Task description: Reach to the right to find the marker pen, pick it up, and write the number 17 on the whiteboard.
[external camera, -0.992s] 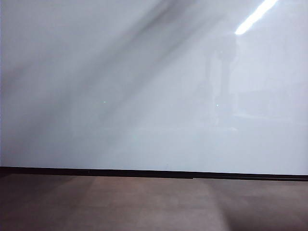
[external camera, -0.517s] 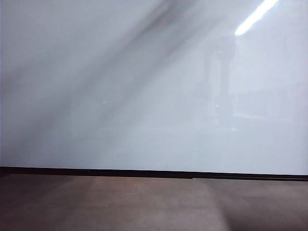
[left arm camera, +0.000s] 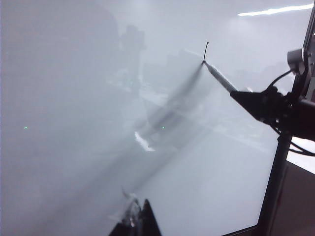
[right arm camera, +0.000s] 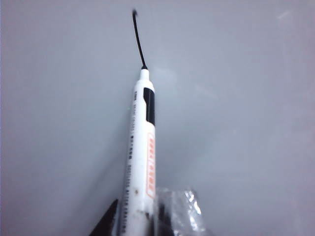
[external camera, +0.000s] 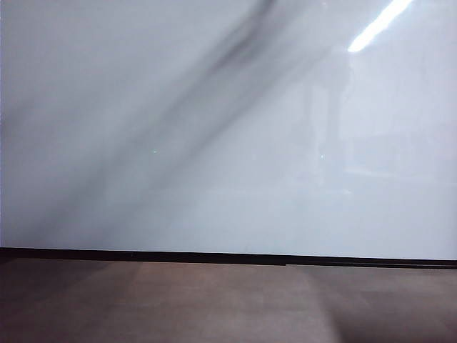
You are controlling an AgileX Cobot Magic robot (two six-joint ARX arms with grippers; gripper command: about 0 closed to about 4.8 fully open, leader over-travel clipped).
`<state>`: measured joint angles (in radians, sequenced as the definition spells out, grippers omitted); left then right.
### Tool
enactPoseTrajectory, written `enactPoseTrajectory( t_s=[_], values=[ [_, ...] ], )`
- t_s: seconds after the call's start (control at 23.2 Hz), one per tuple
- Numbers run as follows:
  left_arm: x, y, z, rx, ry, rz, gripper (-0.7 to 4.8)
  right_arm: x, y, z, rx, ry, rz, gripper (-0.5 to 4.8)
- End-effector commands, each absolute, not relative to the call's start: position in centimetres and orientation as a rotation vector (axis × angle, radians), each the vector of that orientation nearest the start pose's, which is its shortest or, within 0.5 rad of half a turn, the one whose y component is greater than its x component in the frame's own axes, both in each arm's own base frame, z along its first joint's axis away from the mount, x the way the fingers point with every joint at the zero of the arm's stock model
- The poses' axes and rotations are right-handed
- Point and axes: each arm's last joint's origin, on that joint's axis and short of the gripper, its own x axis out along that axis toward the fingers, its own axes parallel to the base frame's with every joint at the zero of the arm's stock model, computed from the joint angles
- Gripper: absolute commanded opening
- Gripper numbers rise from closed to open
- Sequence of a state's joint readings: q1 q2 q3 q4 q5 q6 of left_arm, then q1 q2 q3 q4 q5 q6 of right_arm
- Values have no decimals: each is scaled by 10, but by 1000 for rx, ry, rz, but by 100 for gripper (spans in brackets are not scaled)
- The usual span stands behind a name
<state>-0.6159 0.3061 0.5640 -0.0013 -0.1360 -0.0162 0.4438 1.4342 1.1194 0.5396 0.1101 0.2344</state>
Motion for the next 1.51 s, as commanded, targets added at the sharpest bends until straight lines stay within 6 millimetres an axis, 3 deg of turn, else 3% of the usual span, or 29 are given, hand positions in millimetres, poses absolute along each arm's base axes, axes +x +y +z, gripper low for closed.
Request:
enactPoseTrajectory(
  t_s=[0.04, 0.56, 1.51],
  values=[
    [70, -44, 330, -111, -249, -475, -5, 300, 138, 359, 309, -144, 332, -6],
    [70, -44, 330, -111, -248, -476, -5, 300, 138, 351, 301, -101, 323, -6],
    [70, -45, 329, -105, -234, -476, -5, 263, 123, 398, 295, -296, 373, -6]
  ],
)
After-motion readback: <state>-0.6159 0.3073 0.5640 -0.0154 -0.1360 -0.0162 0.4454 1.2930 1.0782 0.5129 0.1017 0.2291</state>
